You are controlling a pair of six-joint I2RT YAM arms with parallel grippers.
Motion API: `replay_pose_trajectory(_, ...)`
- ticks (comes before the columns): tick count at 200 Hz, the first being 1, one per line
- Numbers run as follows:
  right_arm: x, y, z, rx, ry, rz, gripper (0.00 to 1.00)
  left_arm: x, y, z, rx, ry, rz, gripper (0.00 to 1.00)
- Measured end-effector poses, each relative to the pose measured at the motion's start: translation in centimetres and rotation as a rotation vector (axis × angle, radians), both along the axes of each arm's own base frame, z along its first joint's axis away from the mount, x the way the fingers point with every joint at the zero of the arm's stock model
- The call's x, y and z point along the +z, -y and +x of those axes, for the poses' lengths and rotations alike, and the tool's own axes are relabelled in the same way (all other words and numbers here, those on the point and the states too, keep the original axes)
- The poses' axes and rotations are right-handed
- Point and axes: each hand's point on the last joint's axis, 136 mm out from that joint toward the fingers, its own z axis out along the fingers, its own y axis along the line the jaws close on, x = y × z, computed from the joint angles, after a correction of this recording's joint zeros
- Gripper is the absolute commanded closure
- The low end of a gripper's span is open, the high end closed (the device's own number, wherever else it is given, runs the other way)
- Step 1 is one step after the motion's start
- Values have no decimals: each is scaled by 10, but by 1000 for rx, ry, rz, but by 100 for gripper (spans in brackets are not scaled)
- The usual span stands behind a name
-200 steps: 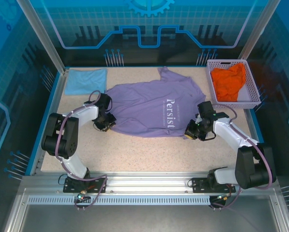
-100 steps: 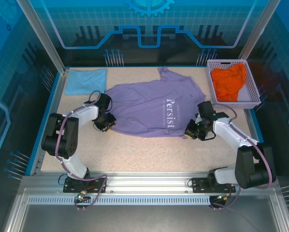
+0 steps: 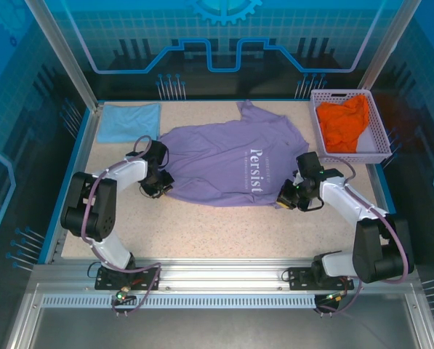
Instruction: Fold and stack the t-shirts
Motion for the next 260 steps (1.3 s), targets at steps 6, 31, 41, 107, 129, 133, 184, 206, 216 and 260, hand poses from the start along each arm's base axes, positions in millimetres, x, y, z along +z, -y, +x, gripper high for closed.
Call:
replay_pose_trajectory(6,0,0,0,0,-2,0,100,0,0,0,-2,1,2,79)
replay_pose_trajectory(31,-2,0,0,0,-6,-1,100,1,0,0,-3,1,2,79)
replay_pose_trajectory(41,-2,0,1,0,-6,-1,100,1,0,0,-4,2,2,79)
replay_pose_trajectory(107,-3,0,1,0,-6,-1,100,4,0,4,-10,13,4,100)
replay_pose_trajectory(129,-3,0,1,0,-6,-1,100,4,0,4,-19,13,6,100)
replay_pose_trajectory(133,-3,0,1,0,-6,-1,100,4,0,3,-20,12,7,100)
replay_pose_trajectory(184,0,0,-1,0,2,-1,100,26,0,3,-23,62,5,100)
replay_pose_trajectory(206,6,3,-11,-1,17,-2,100,60,2,-1,-30,154,-13,100)
replay_pose_trajectory(216,9,4,-17,-1,24,-2,100,72,1,-7,-30,189,-19,100)
replay_pose_trajectory(260,12,8,-52,21,22,-25,100,77,-3,-64,-24,195,-61,100)
